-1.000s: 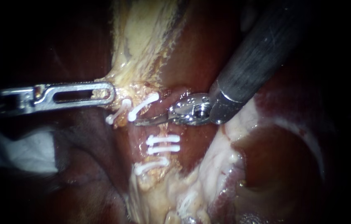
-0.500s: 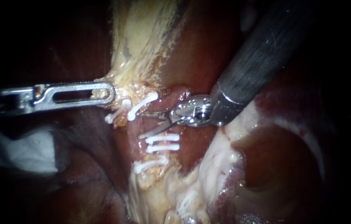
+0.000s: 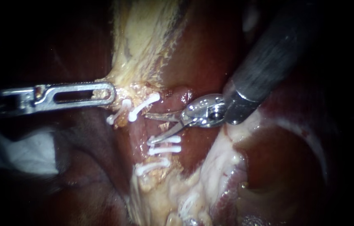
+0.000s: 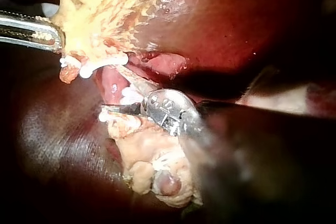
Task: Go back from the cut right tube
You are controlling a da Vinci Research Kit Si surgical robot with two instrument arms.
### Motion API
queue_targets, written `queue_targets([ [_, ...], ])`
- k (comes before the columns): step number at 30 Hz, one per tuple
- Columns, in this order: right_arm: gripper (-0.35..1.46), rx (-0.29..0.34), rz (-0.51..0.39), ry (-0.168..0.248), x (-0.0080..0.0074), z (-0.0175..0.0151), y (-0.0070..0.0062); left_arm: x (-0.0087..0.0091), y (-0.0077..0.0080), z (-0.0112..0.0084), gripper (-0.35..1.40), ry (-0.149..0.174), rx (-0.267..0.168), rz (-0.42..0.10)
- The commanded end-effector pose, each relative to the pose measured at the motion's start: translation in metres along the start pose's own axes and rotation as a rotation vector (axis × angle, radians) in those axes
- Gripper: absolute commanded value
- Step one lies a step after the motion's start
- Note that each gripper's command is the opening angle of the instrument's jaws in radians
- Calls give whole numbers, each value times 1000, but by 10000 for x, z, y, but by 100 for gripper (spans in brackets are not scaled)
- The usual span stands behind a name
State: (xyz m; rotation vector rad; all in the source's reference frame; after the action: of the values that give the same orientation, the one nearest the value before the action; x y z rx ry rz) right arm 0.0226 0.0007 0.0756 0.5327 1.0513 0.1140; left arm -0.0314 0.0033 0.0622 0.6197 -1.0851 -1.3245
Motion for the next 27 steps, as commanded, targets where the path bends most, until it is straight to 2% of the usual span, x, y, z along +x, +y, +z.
queue_targets([
  [1, 140, -23, -18, -1, 1, -4, -4, 0, 2, 0, -35, 1, 1, 0],
  [7, 143, -57, -169, -2, 4, -26, -28, -1, 7, 1, -35, 1, 2, 1],
  [13, 143, -85, -210, -8, 12, -61, -48, -2, 9, 1, -35, 4, 5, 1],
  [17, 143, -110, -210, -14, 17, -101, -59, -3, 10, 0, -35, 4, 5, 1],
  [23, 143, -142, -206, -7, 22, -149, -64, -3, 12, 0, -35, 3, 3, 1],
  [27, 143, -147, -202, -7, 24, -162, -64, -4, 12, 1, -35, 3, 3, 1],
])
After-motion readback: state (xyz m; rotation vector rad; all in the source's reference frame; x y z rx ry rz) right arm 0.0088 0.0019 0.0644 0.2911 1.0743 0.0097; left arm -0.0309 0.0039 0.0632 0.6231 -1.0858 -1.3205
